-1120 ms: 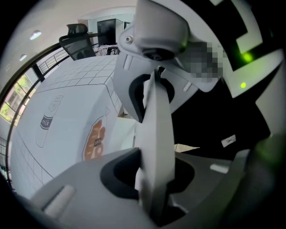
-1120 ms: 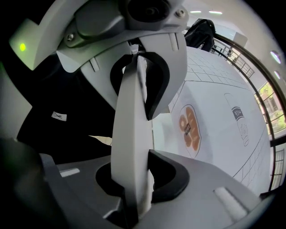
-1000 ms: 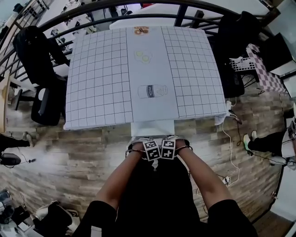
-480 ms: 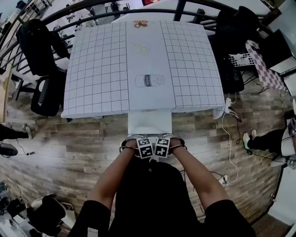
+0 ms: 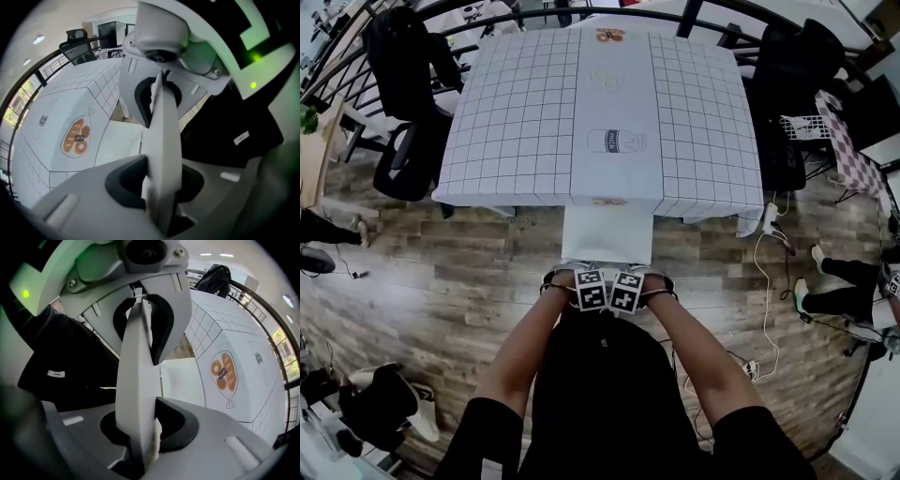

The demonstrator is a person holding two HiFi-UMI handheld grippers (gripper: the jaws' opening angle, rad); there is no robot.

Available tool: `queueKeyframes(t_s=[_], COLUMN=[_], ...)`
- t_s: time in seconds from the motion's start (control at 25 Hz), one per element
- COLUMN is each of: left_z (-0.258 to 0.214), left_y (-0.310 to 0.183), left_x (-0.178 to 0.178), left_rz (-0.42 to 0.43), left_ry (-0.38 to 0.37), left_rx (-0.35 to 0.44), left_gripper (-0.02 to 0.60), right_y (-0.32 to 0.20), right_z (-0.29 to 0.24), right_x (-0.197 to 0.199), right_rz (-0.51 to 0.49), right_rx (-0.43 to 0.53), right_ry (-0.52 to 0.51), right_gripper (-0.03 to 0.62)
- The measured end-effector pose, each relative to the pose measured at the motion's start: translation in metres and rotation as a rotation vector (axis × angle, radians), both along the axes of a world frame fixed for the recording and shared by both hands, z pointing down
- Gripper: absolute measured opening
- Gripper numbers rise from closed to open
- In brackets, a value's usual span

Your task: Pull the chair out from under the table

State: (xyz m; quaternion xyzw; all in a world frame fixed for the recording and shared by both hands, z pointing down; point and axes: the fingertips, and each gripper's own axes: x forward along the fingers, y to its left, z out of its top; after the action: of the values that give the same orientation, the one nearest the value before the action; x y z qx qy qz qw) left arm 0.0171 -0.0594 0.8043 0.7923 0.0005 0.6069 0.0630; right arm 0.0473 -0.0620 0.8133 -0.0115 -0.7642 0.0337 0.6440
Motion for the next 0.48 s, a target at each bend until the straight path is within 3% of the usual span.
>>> queueKeyframes(t_s=[0.48], left_z=[-0.001], left_y=[0.048], left_x=[0.003], left_rz=[-0.052], left_ry=[0.005], left_rx=[-0.026], left_gripper=[0.097], right_y=[0.045], right_z=[0.000], right_x=[0.003], right_rz=[-0.071], right_rx=[-0.013], right_ry=[0.013], right_gripper=[0.081])
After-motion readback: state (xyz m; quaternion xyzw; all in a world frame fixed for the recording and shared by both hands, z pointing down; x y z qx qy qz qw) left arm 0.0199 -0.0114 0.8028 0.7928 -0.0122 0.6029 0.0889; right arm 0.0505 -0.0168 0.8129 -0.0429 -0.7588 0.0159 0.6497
